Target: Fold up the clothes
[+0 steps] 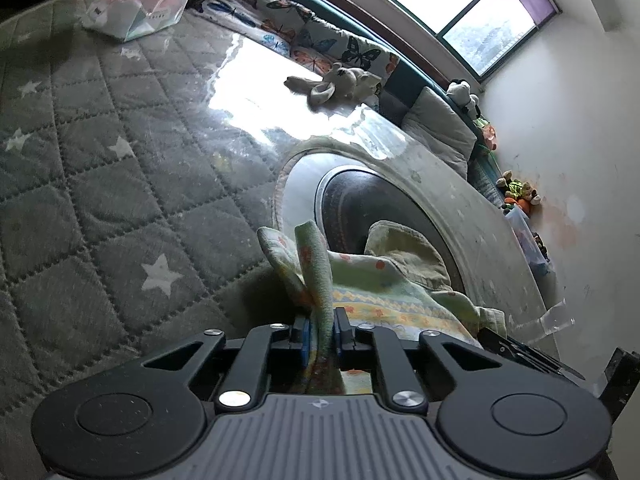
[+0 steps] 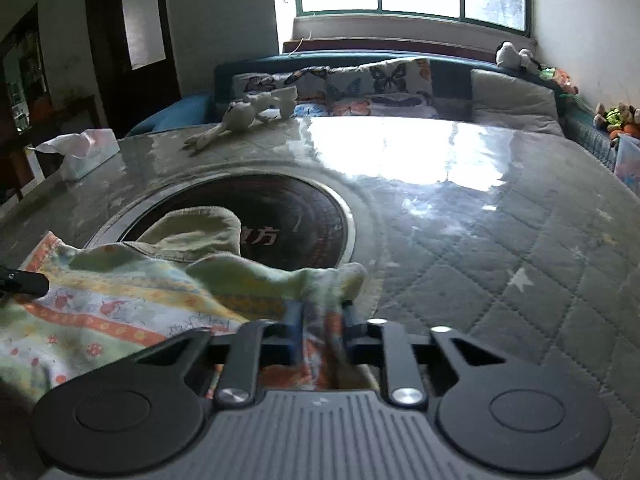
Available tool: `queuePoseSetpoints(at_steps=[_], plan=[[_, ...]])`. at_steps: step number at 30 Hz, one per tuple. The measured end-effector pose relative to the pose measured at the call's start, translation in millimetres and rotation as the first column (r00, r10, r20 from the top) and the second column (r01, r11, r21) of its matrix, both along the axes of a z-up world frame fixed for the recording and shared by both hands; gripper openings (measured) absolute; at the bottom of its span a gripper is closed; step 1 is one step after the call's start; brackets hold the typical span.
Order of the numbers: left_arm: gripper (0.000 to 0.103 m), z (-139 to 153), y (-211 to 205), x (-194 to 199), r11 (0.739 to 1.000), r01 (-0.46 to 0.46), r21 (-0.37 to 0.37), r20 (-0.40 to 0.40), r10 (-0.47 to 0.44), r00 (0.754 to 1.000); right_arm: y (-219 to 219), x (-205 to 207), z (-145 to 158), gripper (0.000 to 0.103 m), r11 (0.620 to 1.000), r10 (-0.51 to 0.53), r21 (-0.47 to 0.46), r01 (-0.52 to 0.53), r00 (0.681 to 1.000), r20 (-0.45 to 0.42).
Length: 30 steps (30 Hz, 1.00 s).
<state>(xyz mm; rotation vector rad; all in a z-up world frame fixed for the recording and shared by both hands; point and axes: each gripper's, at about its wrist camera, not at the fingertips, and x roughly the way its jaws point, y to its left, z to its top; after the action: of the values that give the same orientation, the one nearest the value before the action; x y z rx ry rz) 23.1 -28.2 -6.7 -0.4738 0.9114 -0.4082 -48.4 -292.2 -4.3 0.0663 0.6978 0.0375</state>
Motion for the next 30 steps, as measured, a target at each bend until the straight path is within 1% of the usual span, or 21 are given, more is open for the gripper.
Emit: queuePoseSetpoints(at_steps=[5, 11, 15, 22, 30], plan=[[0.009, 15, -8, -3, 1.0, 0.024, 0.016, 0.053, -0.024, 0.998, -1, -14, 18, 0.012, 1.0, 0.005, 0.011, -0.006, 0.998, 0.063], [0.009, 31, -22, -4, 0.998, 0.058, 0.033, 0.102, -0.061, 0.993, 2, -31, 45, 0.012, 1.0, 0.014, -0.015, -0.012, 0.99, 0.141], [0.009, 39, -40, -1, 0.994, 0.094, 0.052, 0.125, -0.1, 0.987, -4, -38, 56, 0.012, 0.999, -0.008, -0.034, 0.014, 0.984, 0.176], [0.009, 49, -81, 9, 0.982, 0.163, 0.094, 0.141, -0.175, 0.974, -30, -44, 65, 0.012, 0.995, -0.074, -0.047, 0.086, 0.977, 0.202], [0.009, 52, -136, 27, 0.962, 0.236, 0.135, 0.135, -0.254, 0.958, -70, -49, 66, 0.012, 0.985, -0.152, -0.054, 0.167, 0.965, 0.212]])
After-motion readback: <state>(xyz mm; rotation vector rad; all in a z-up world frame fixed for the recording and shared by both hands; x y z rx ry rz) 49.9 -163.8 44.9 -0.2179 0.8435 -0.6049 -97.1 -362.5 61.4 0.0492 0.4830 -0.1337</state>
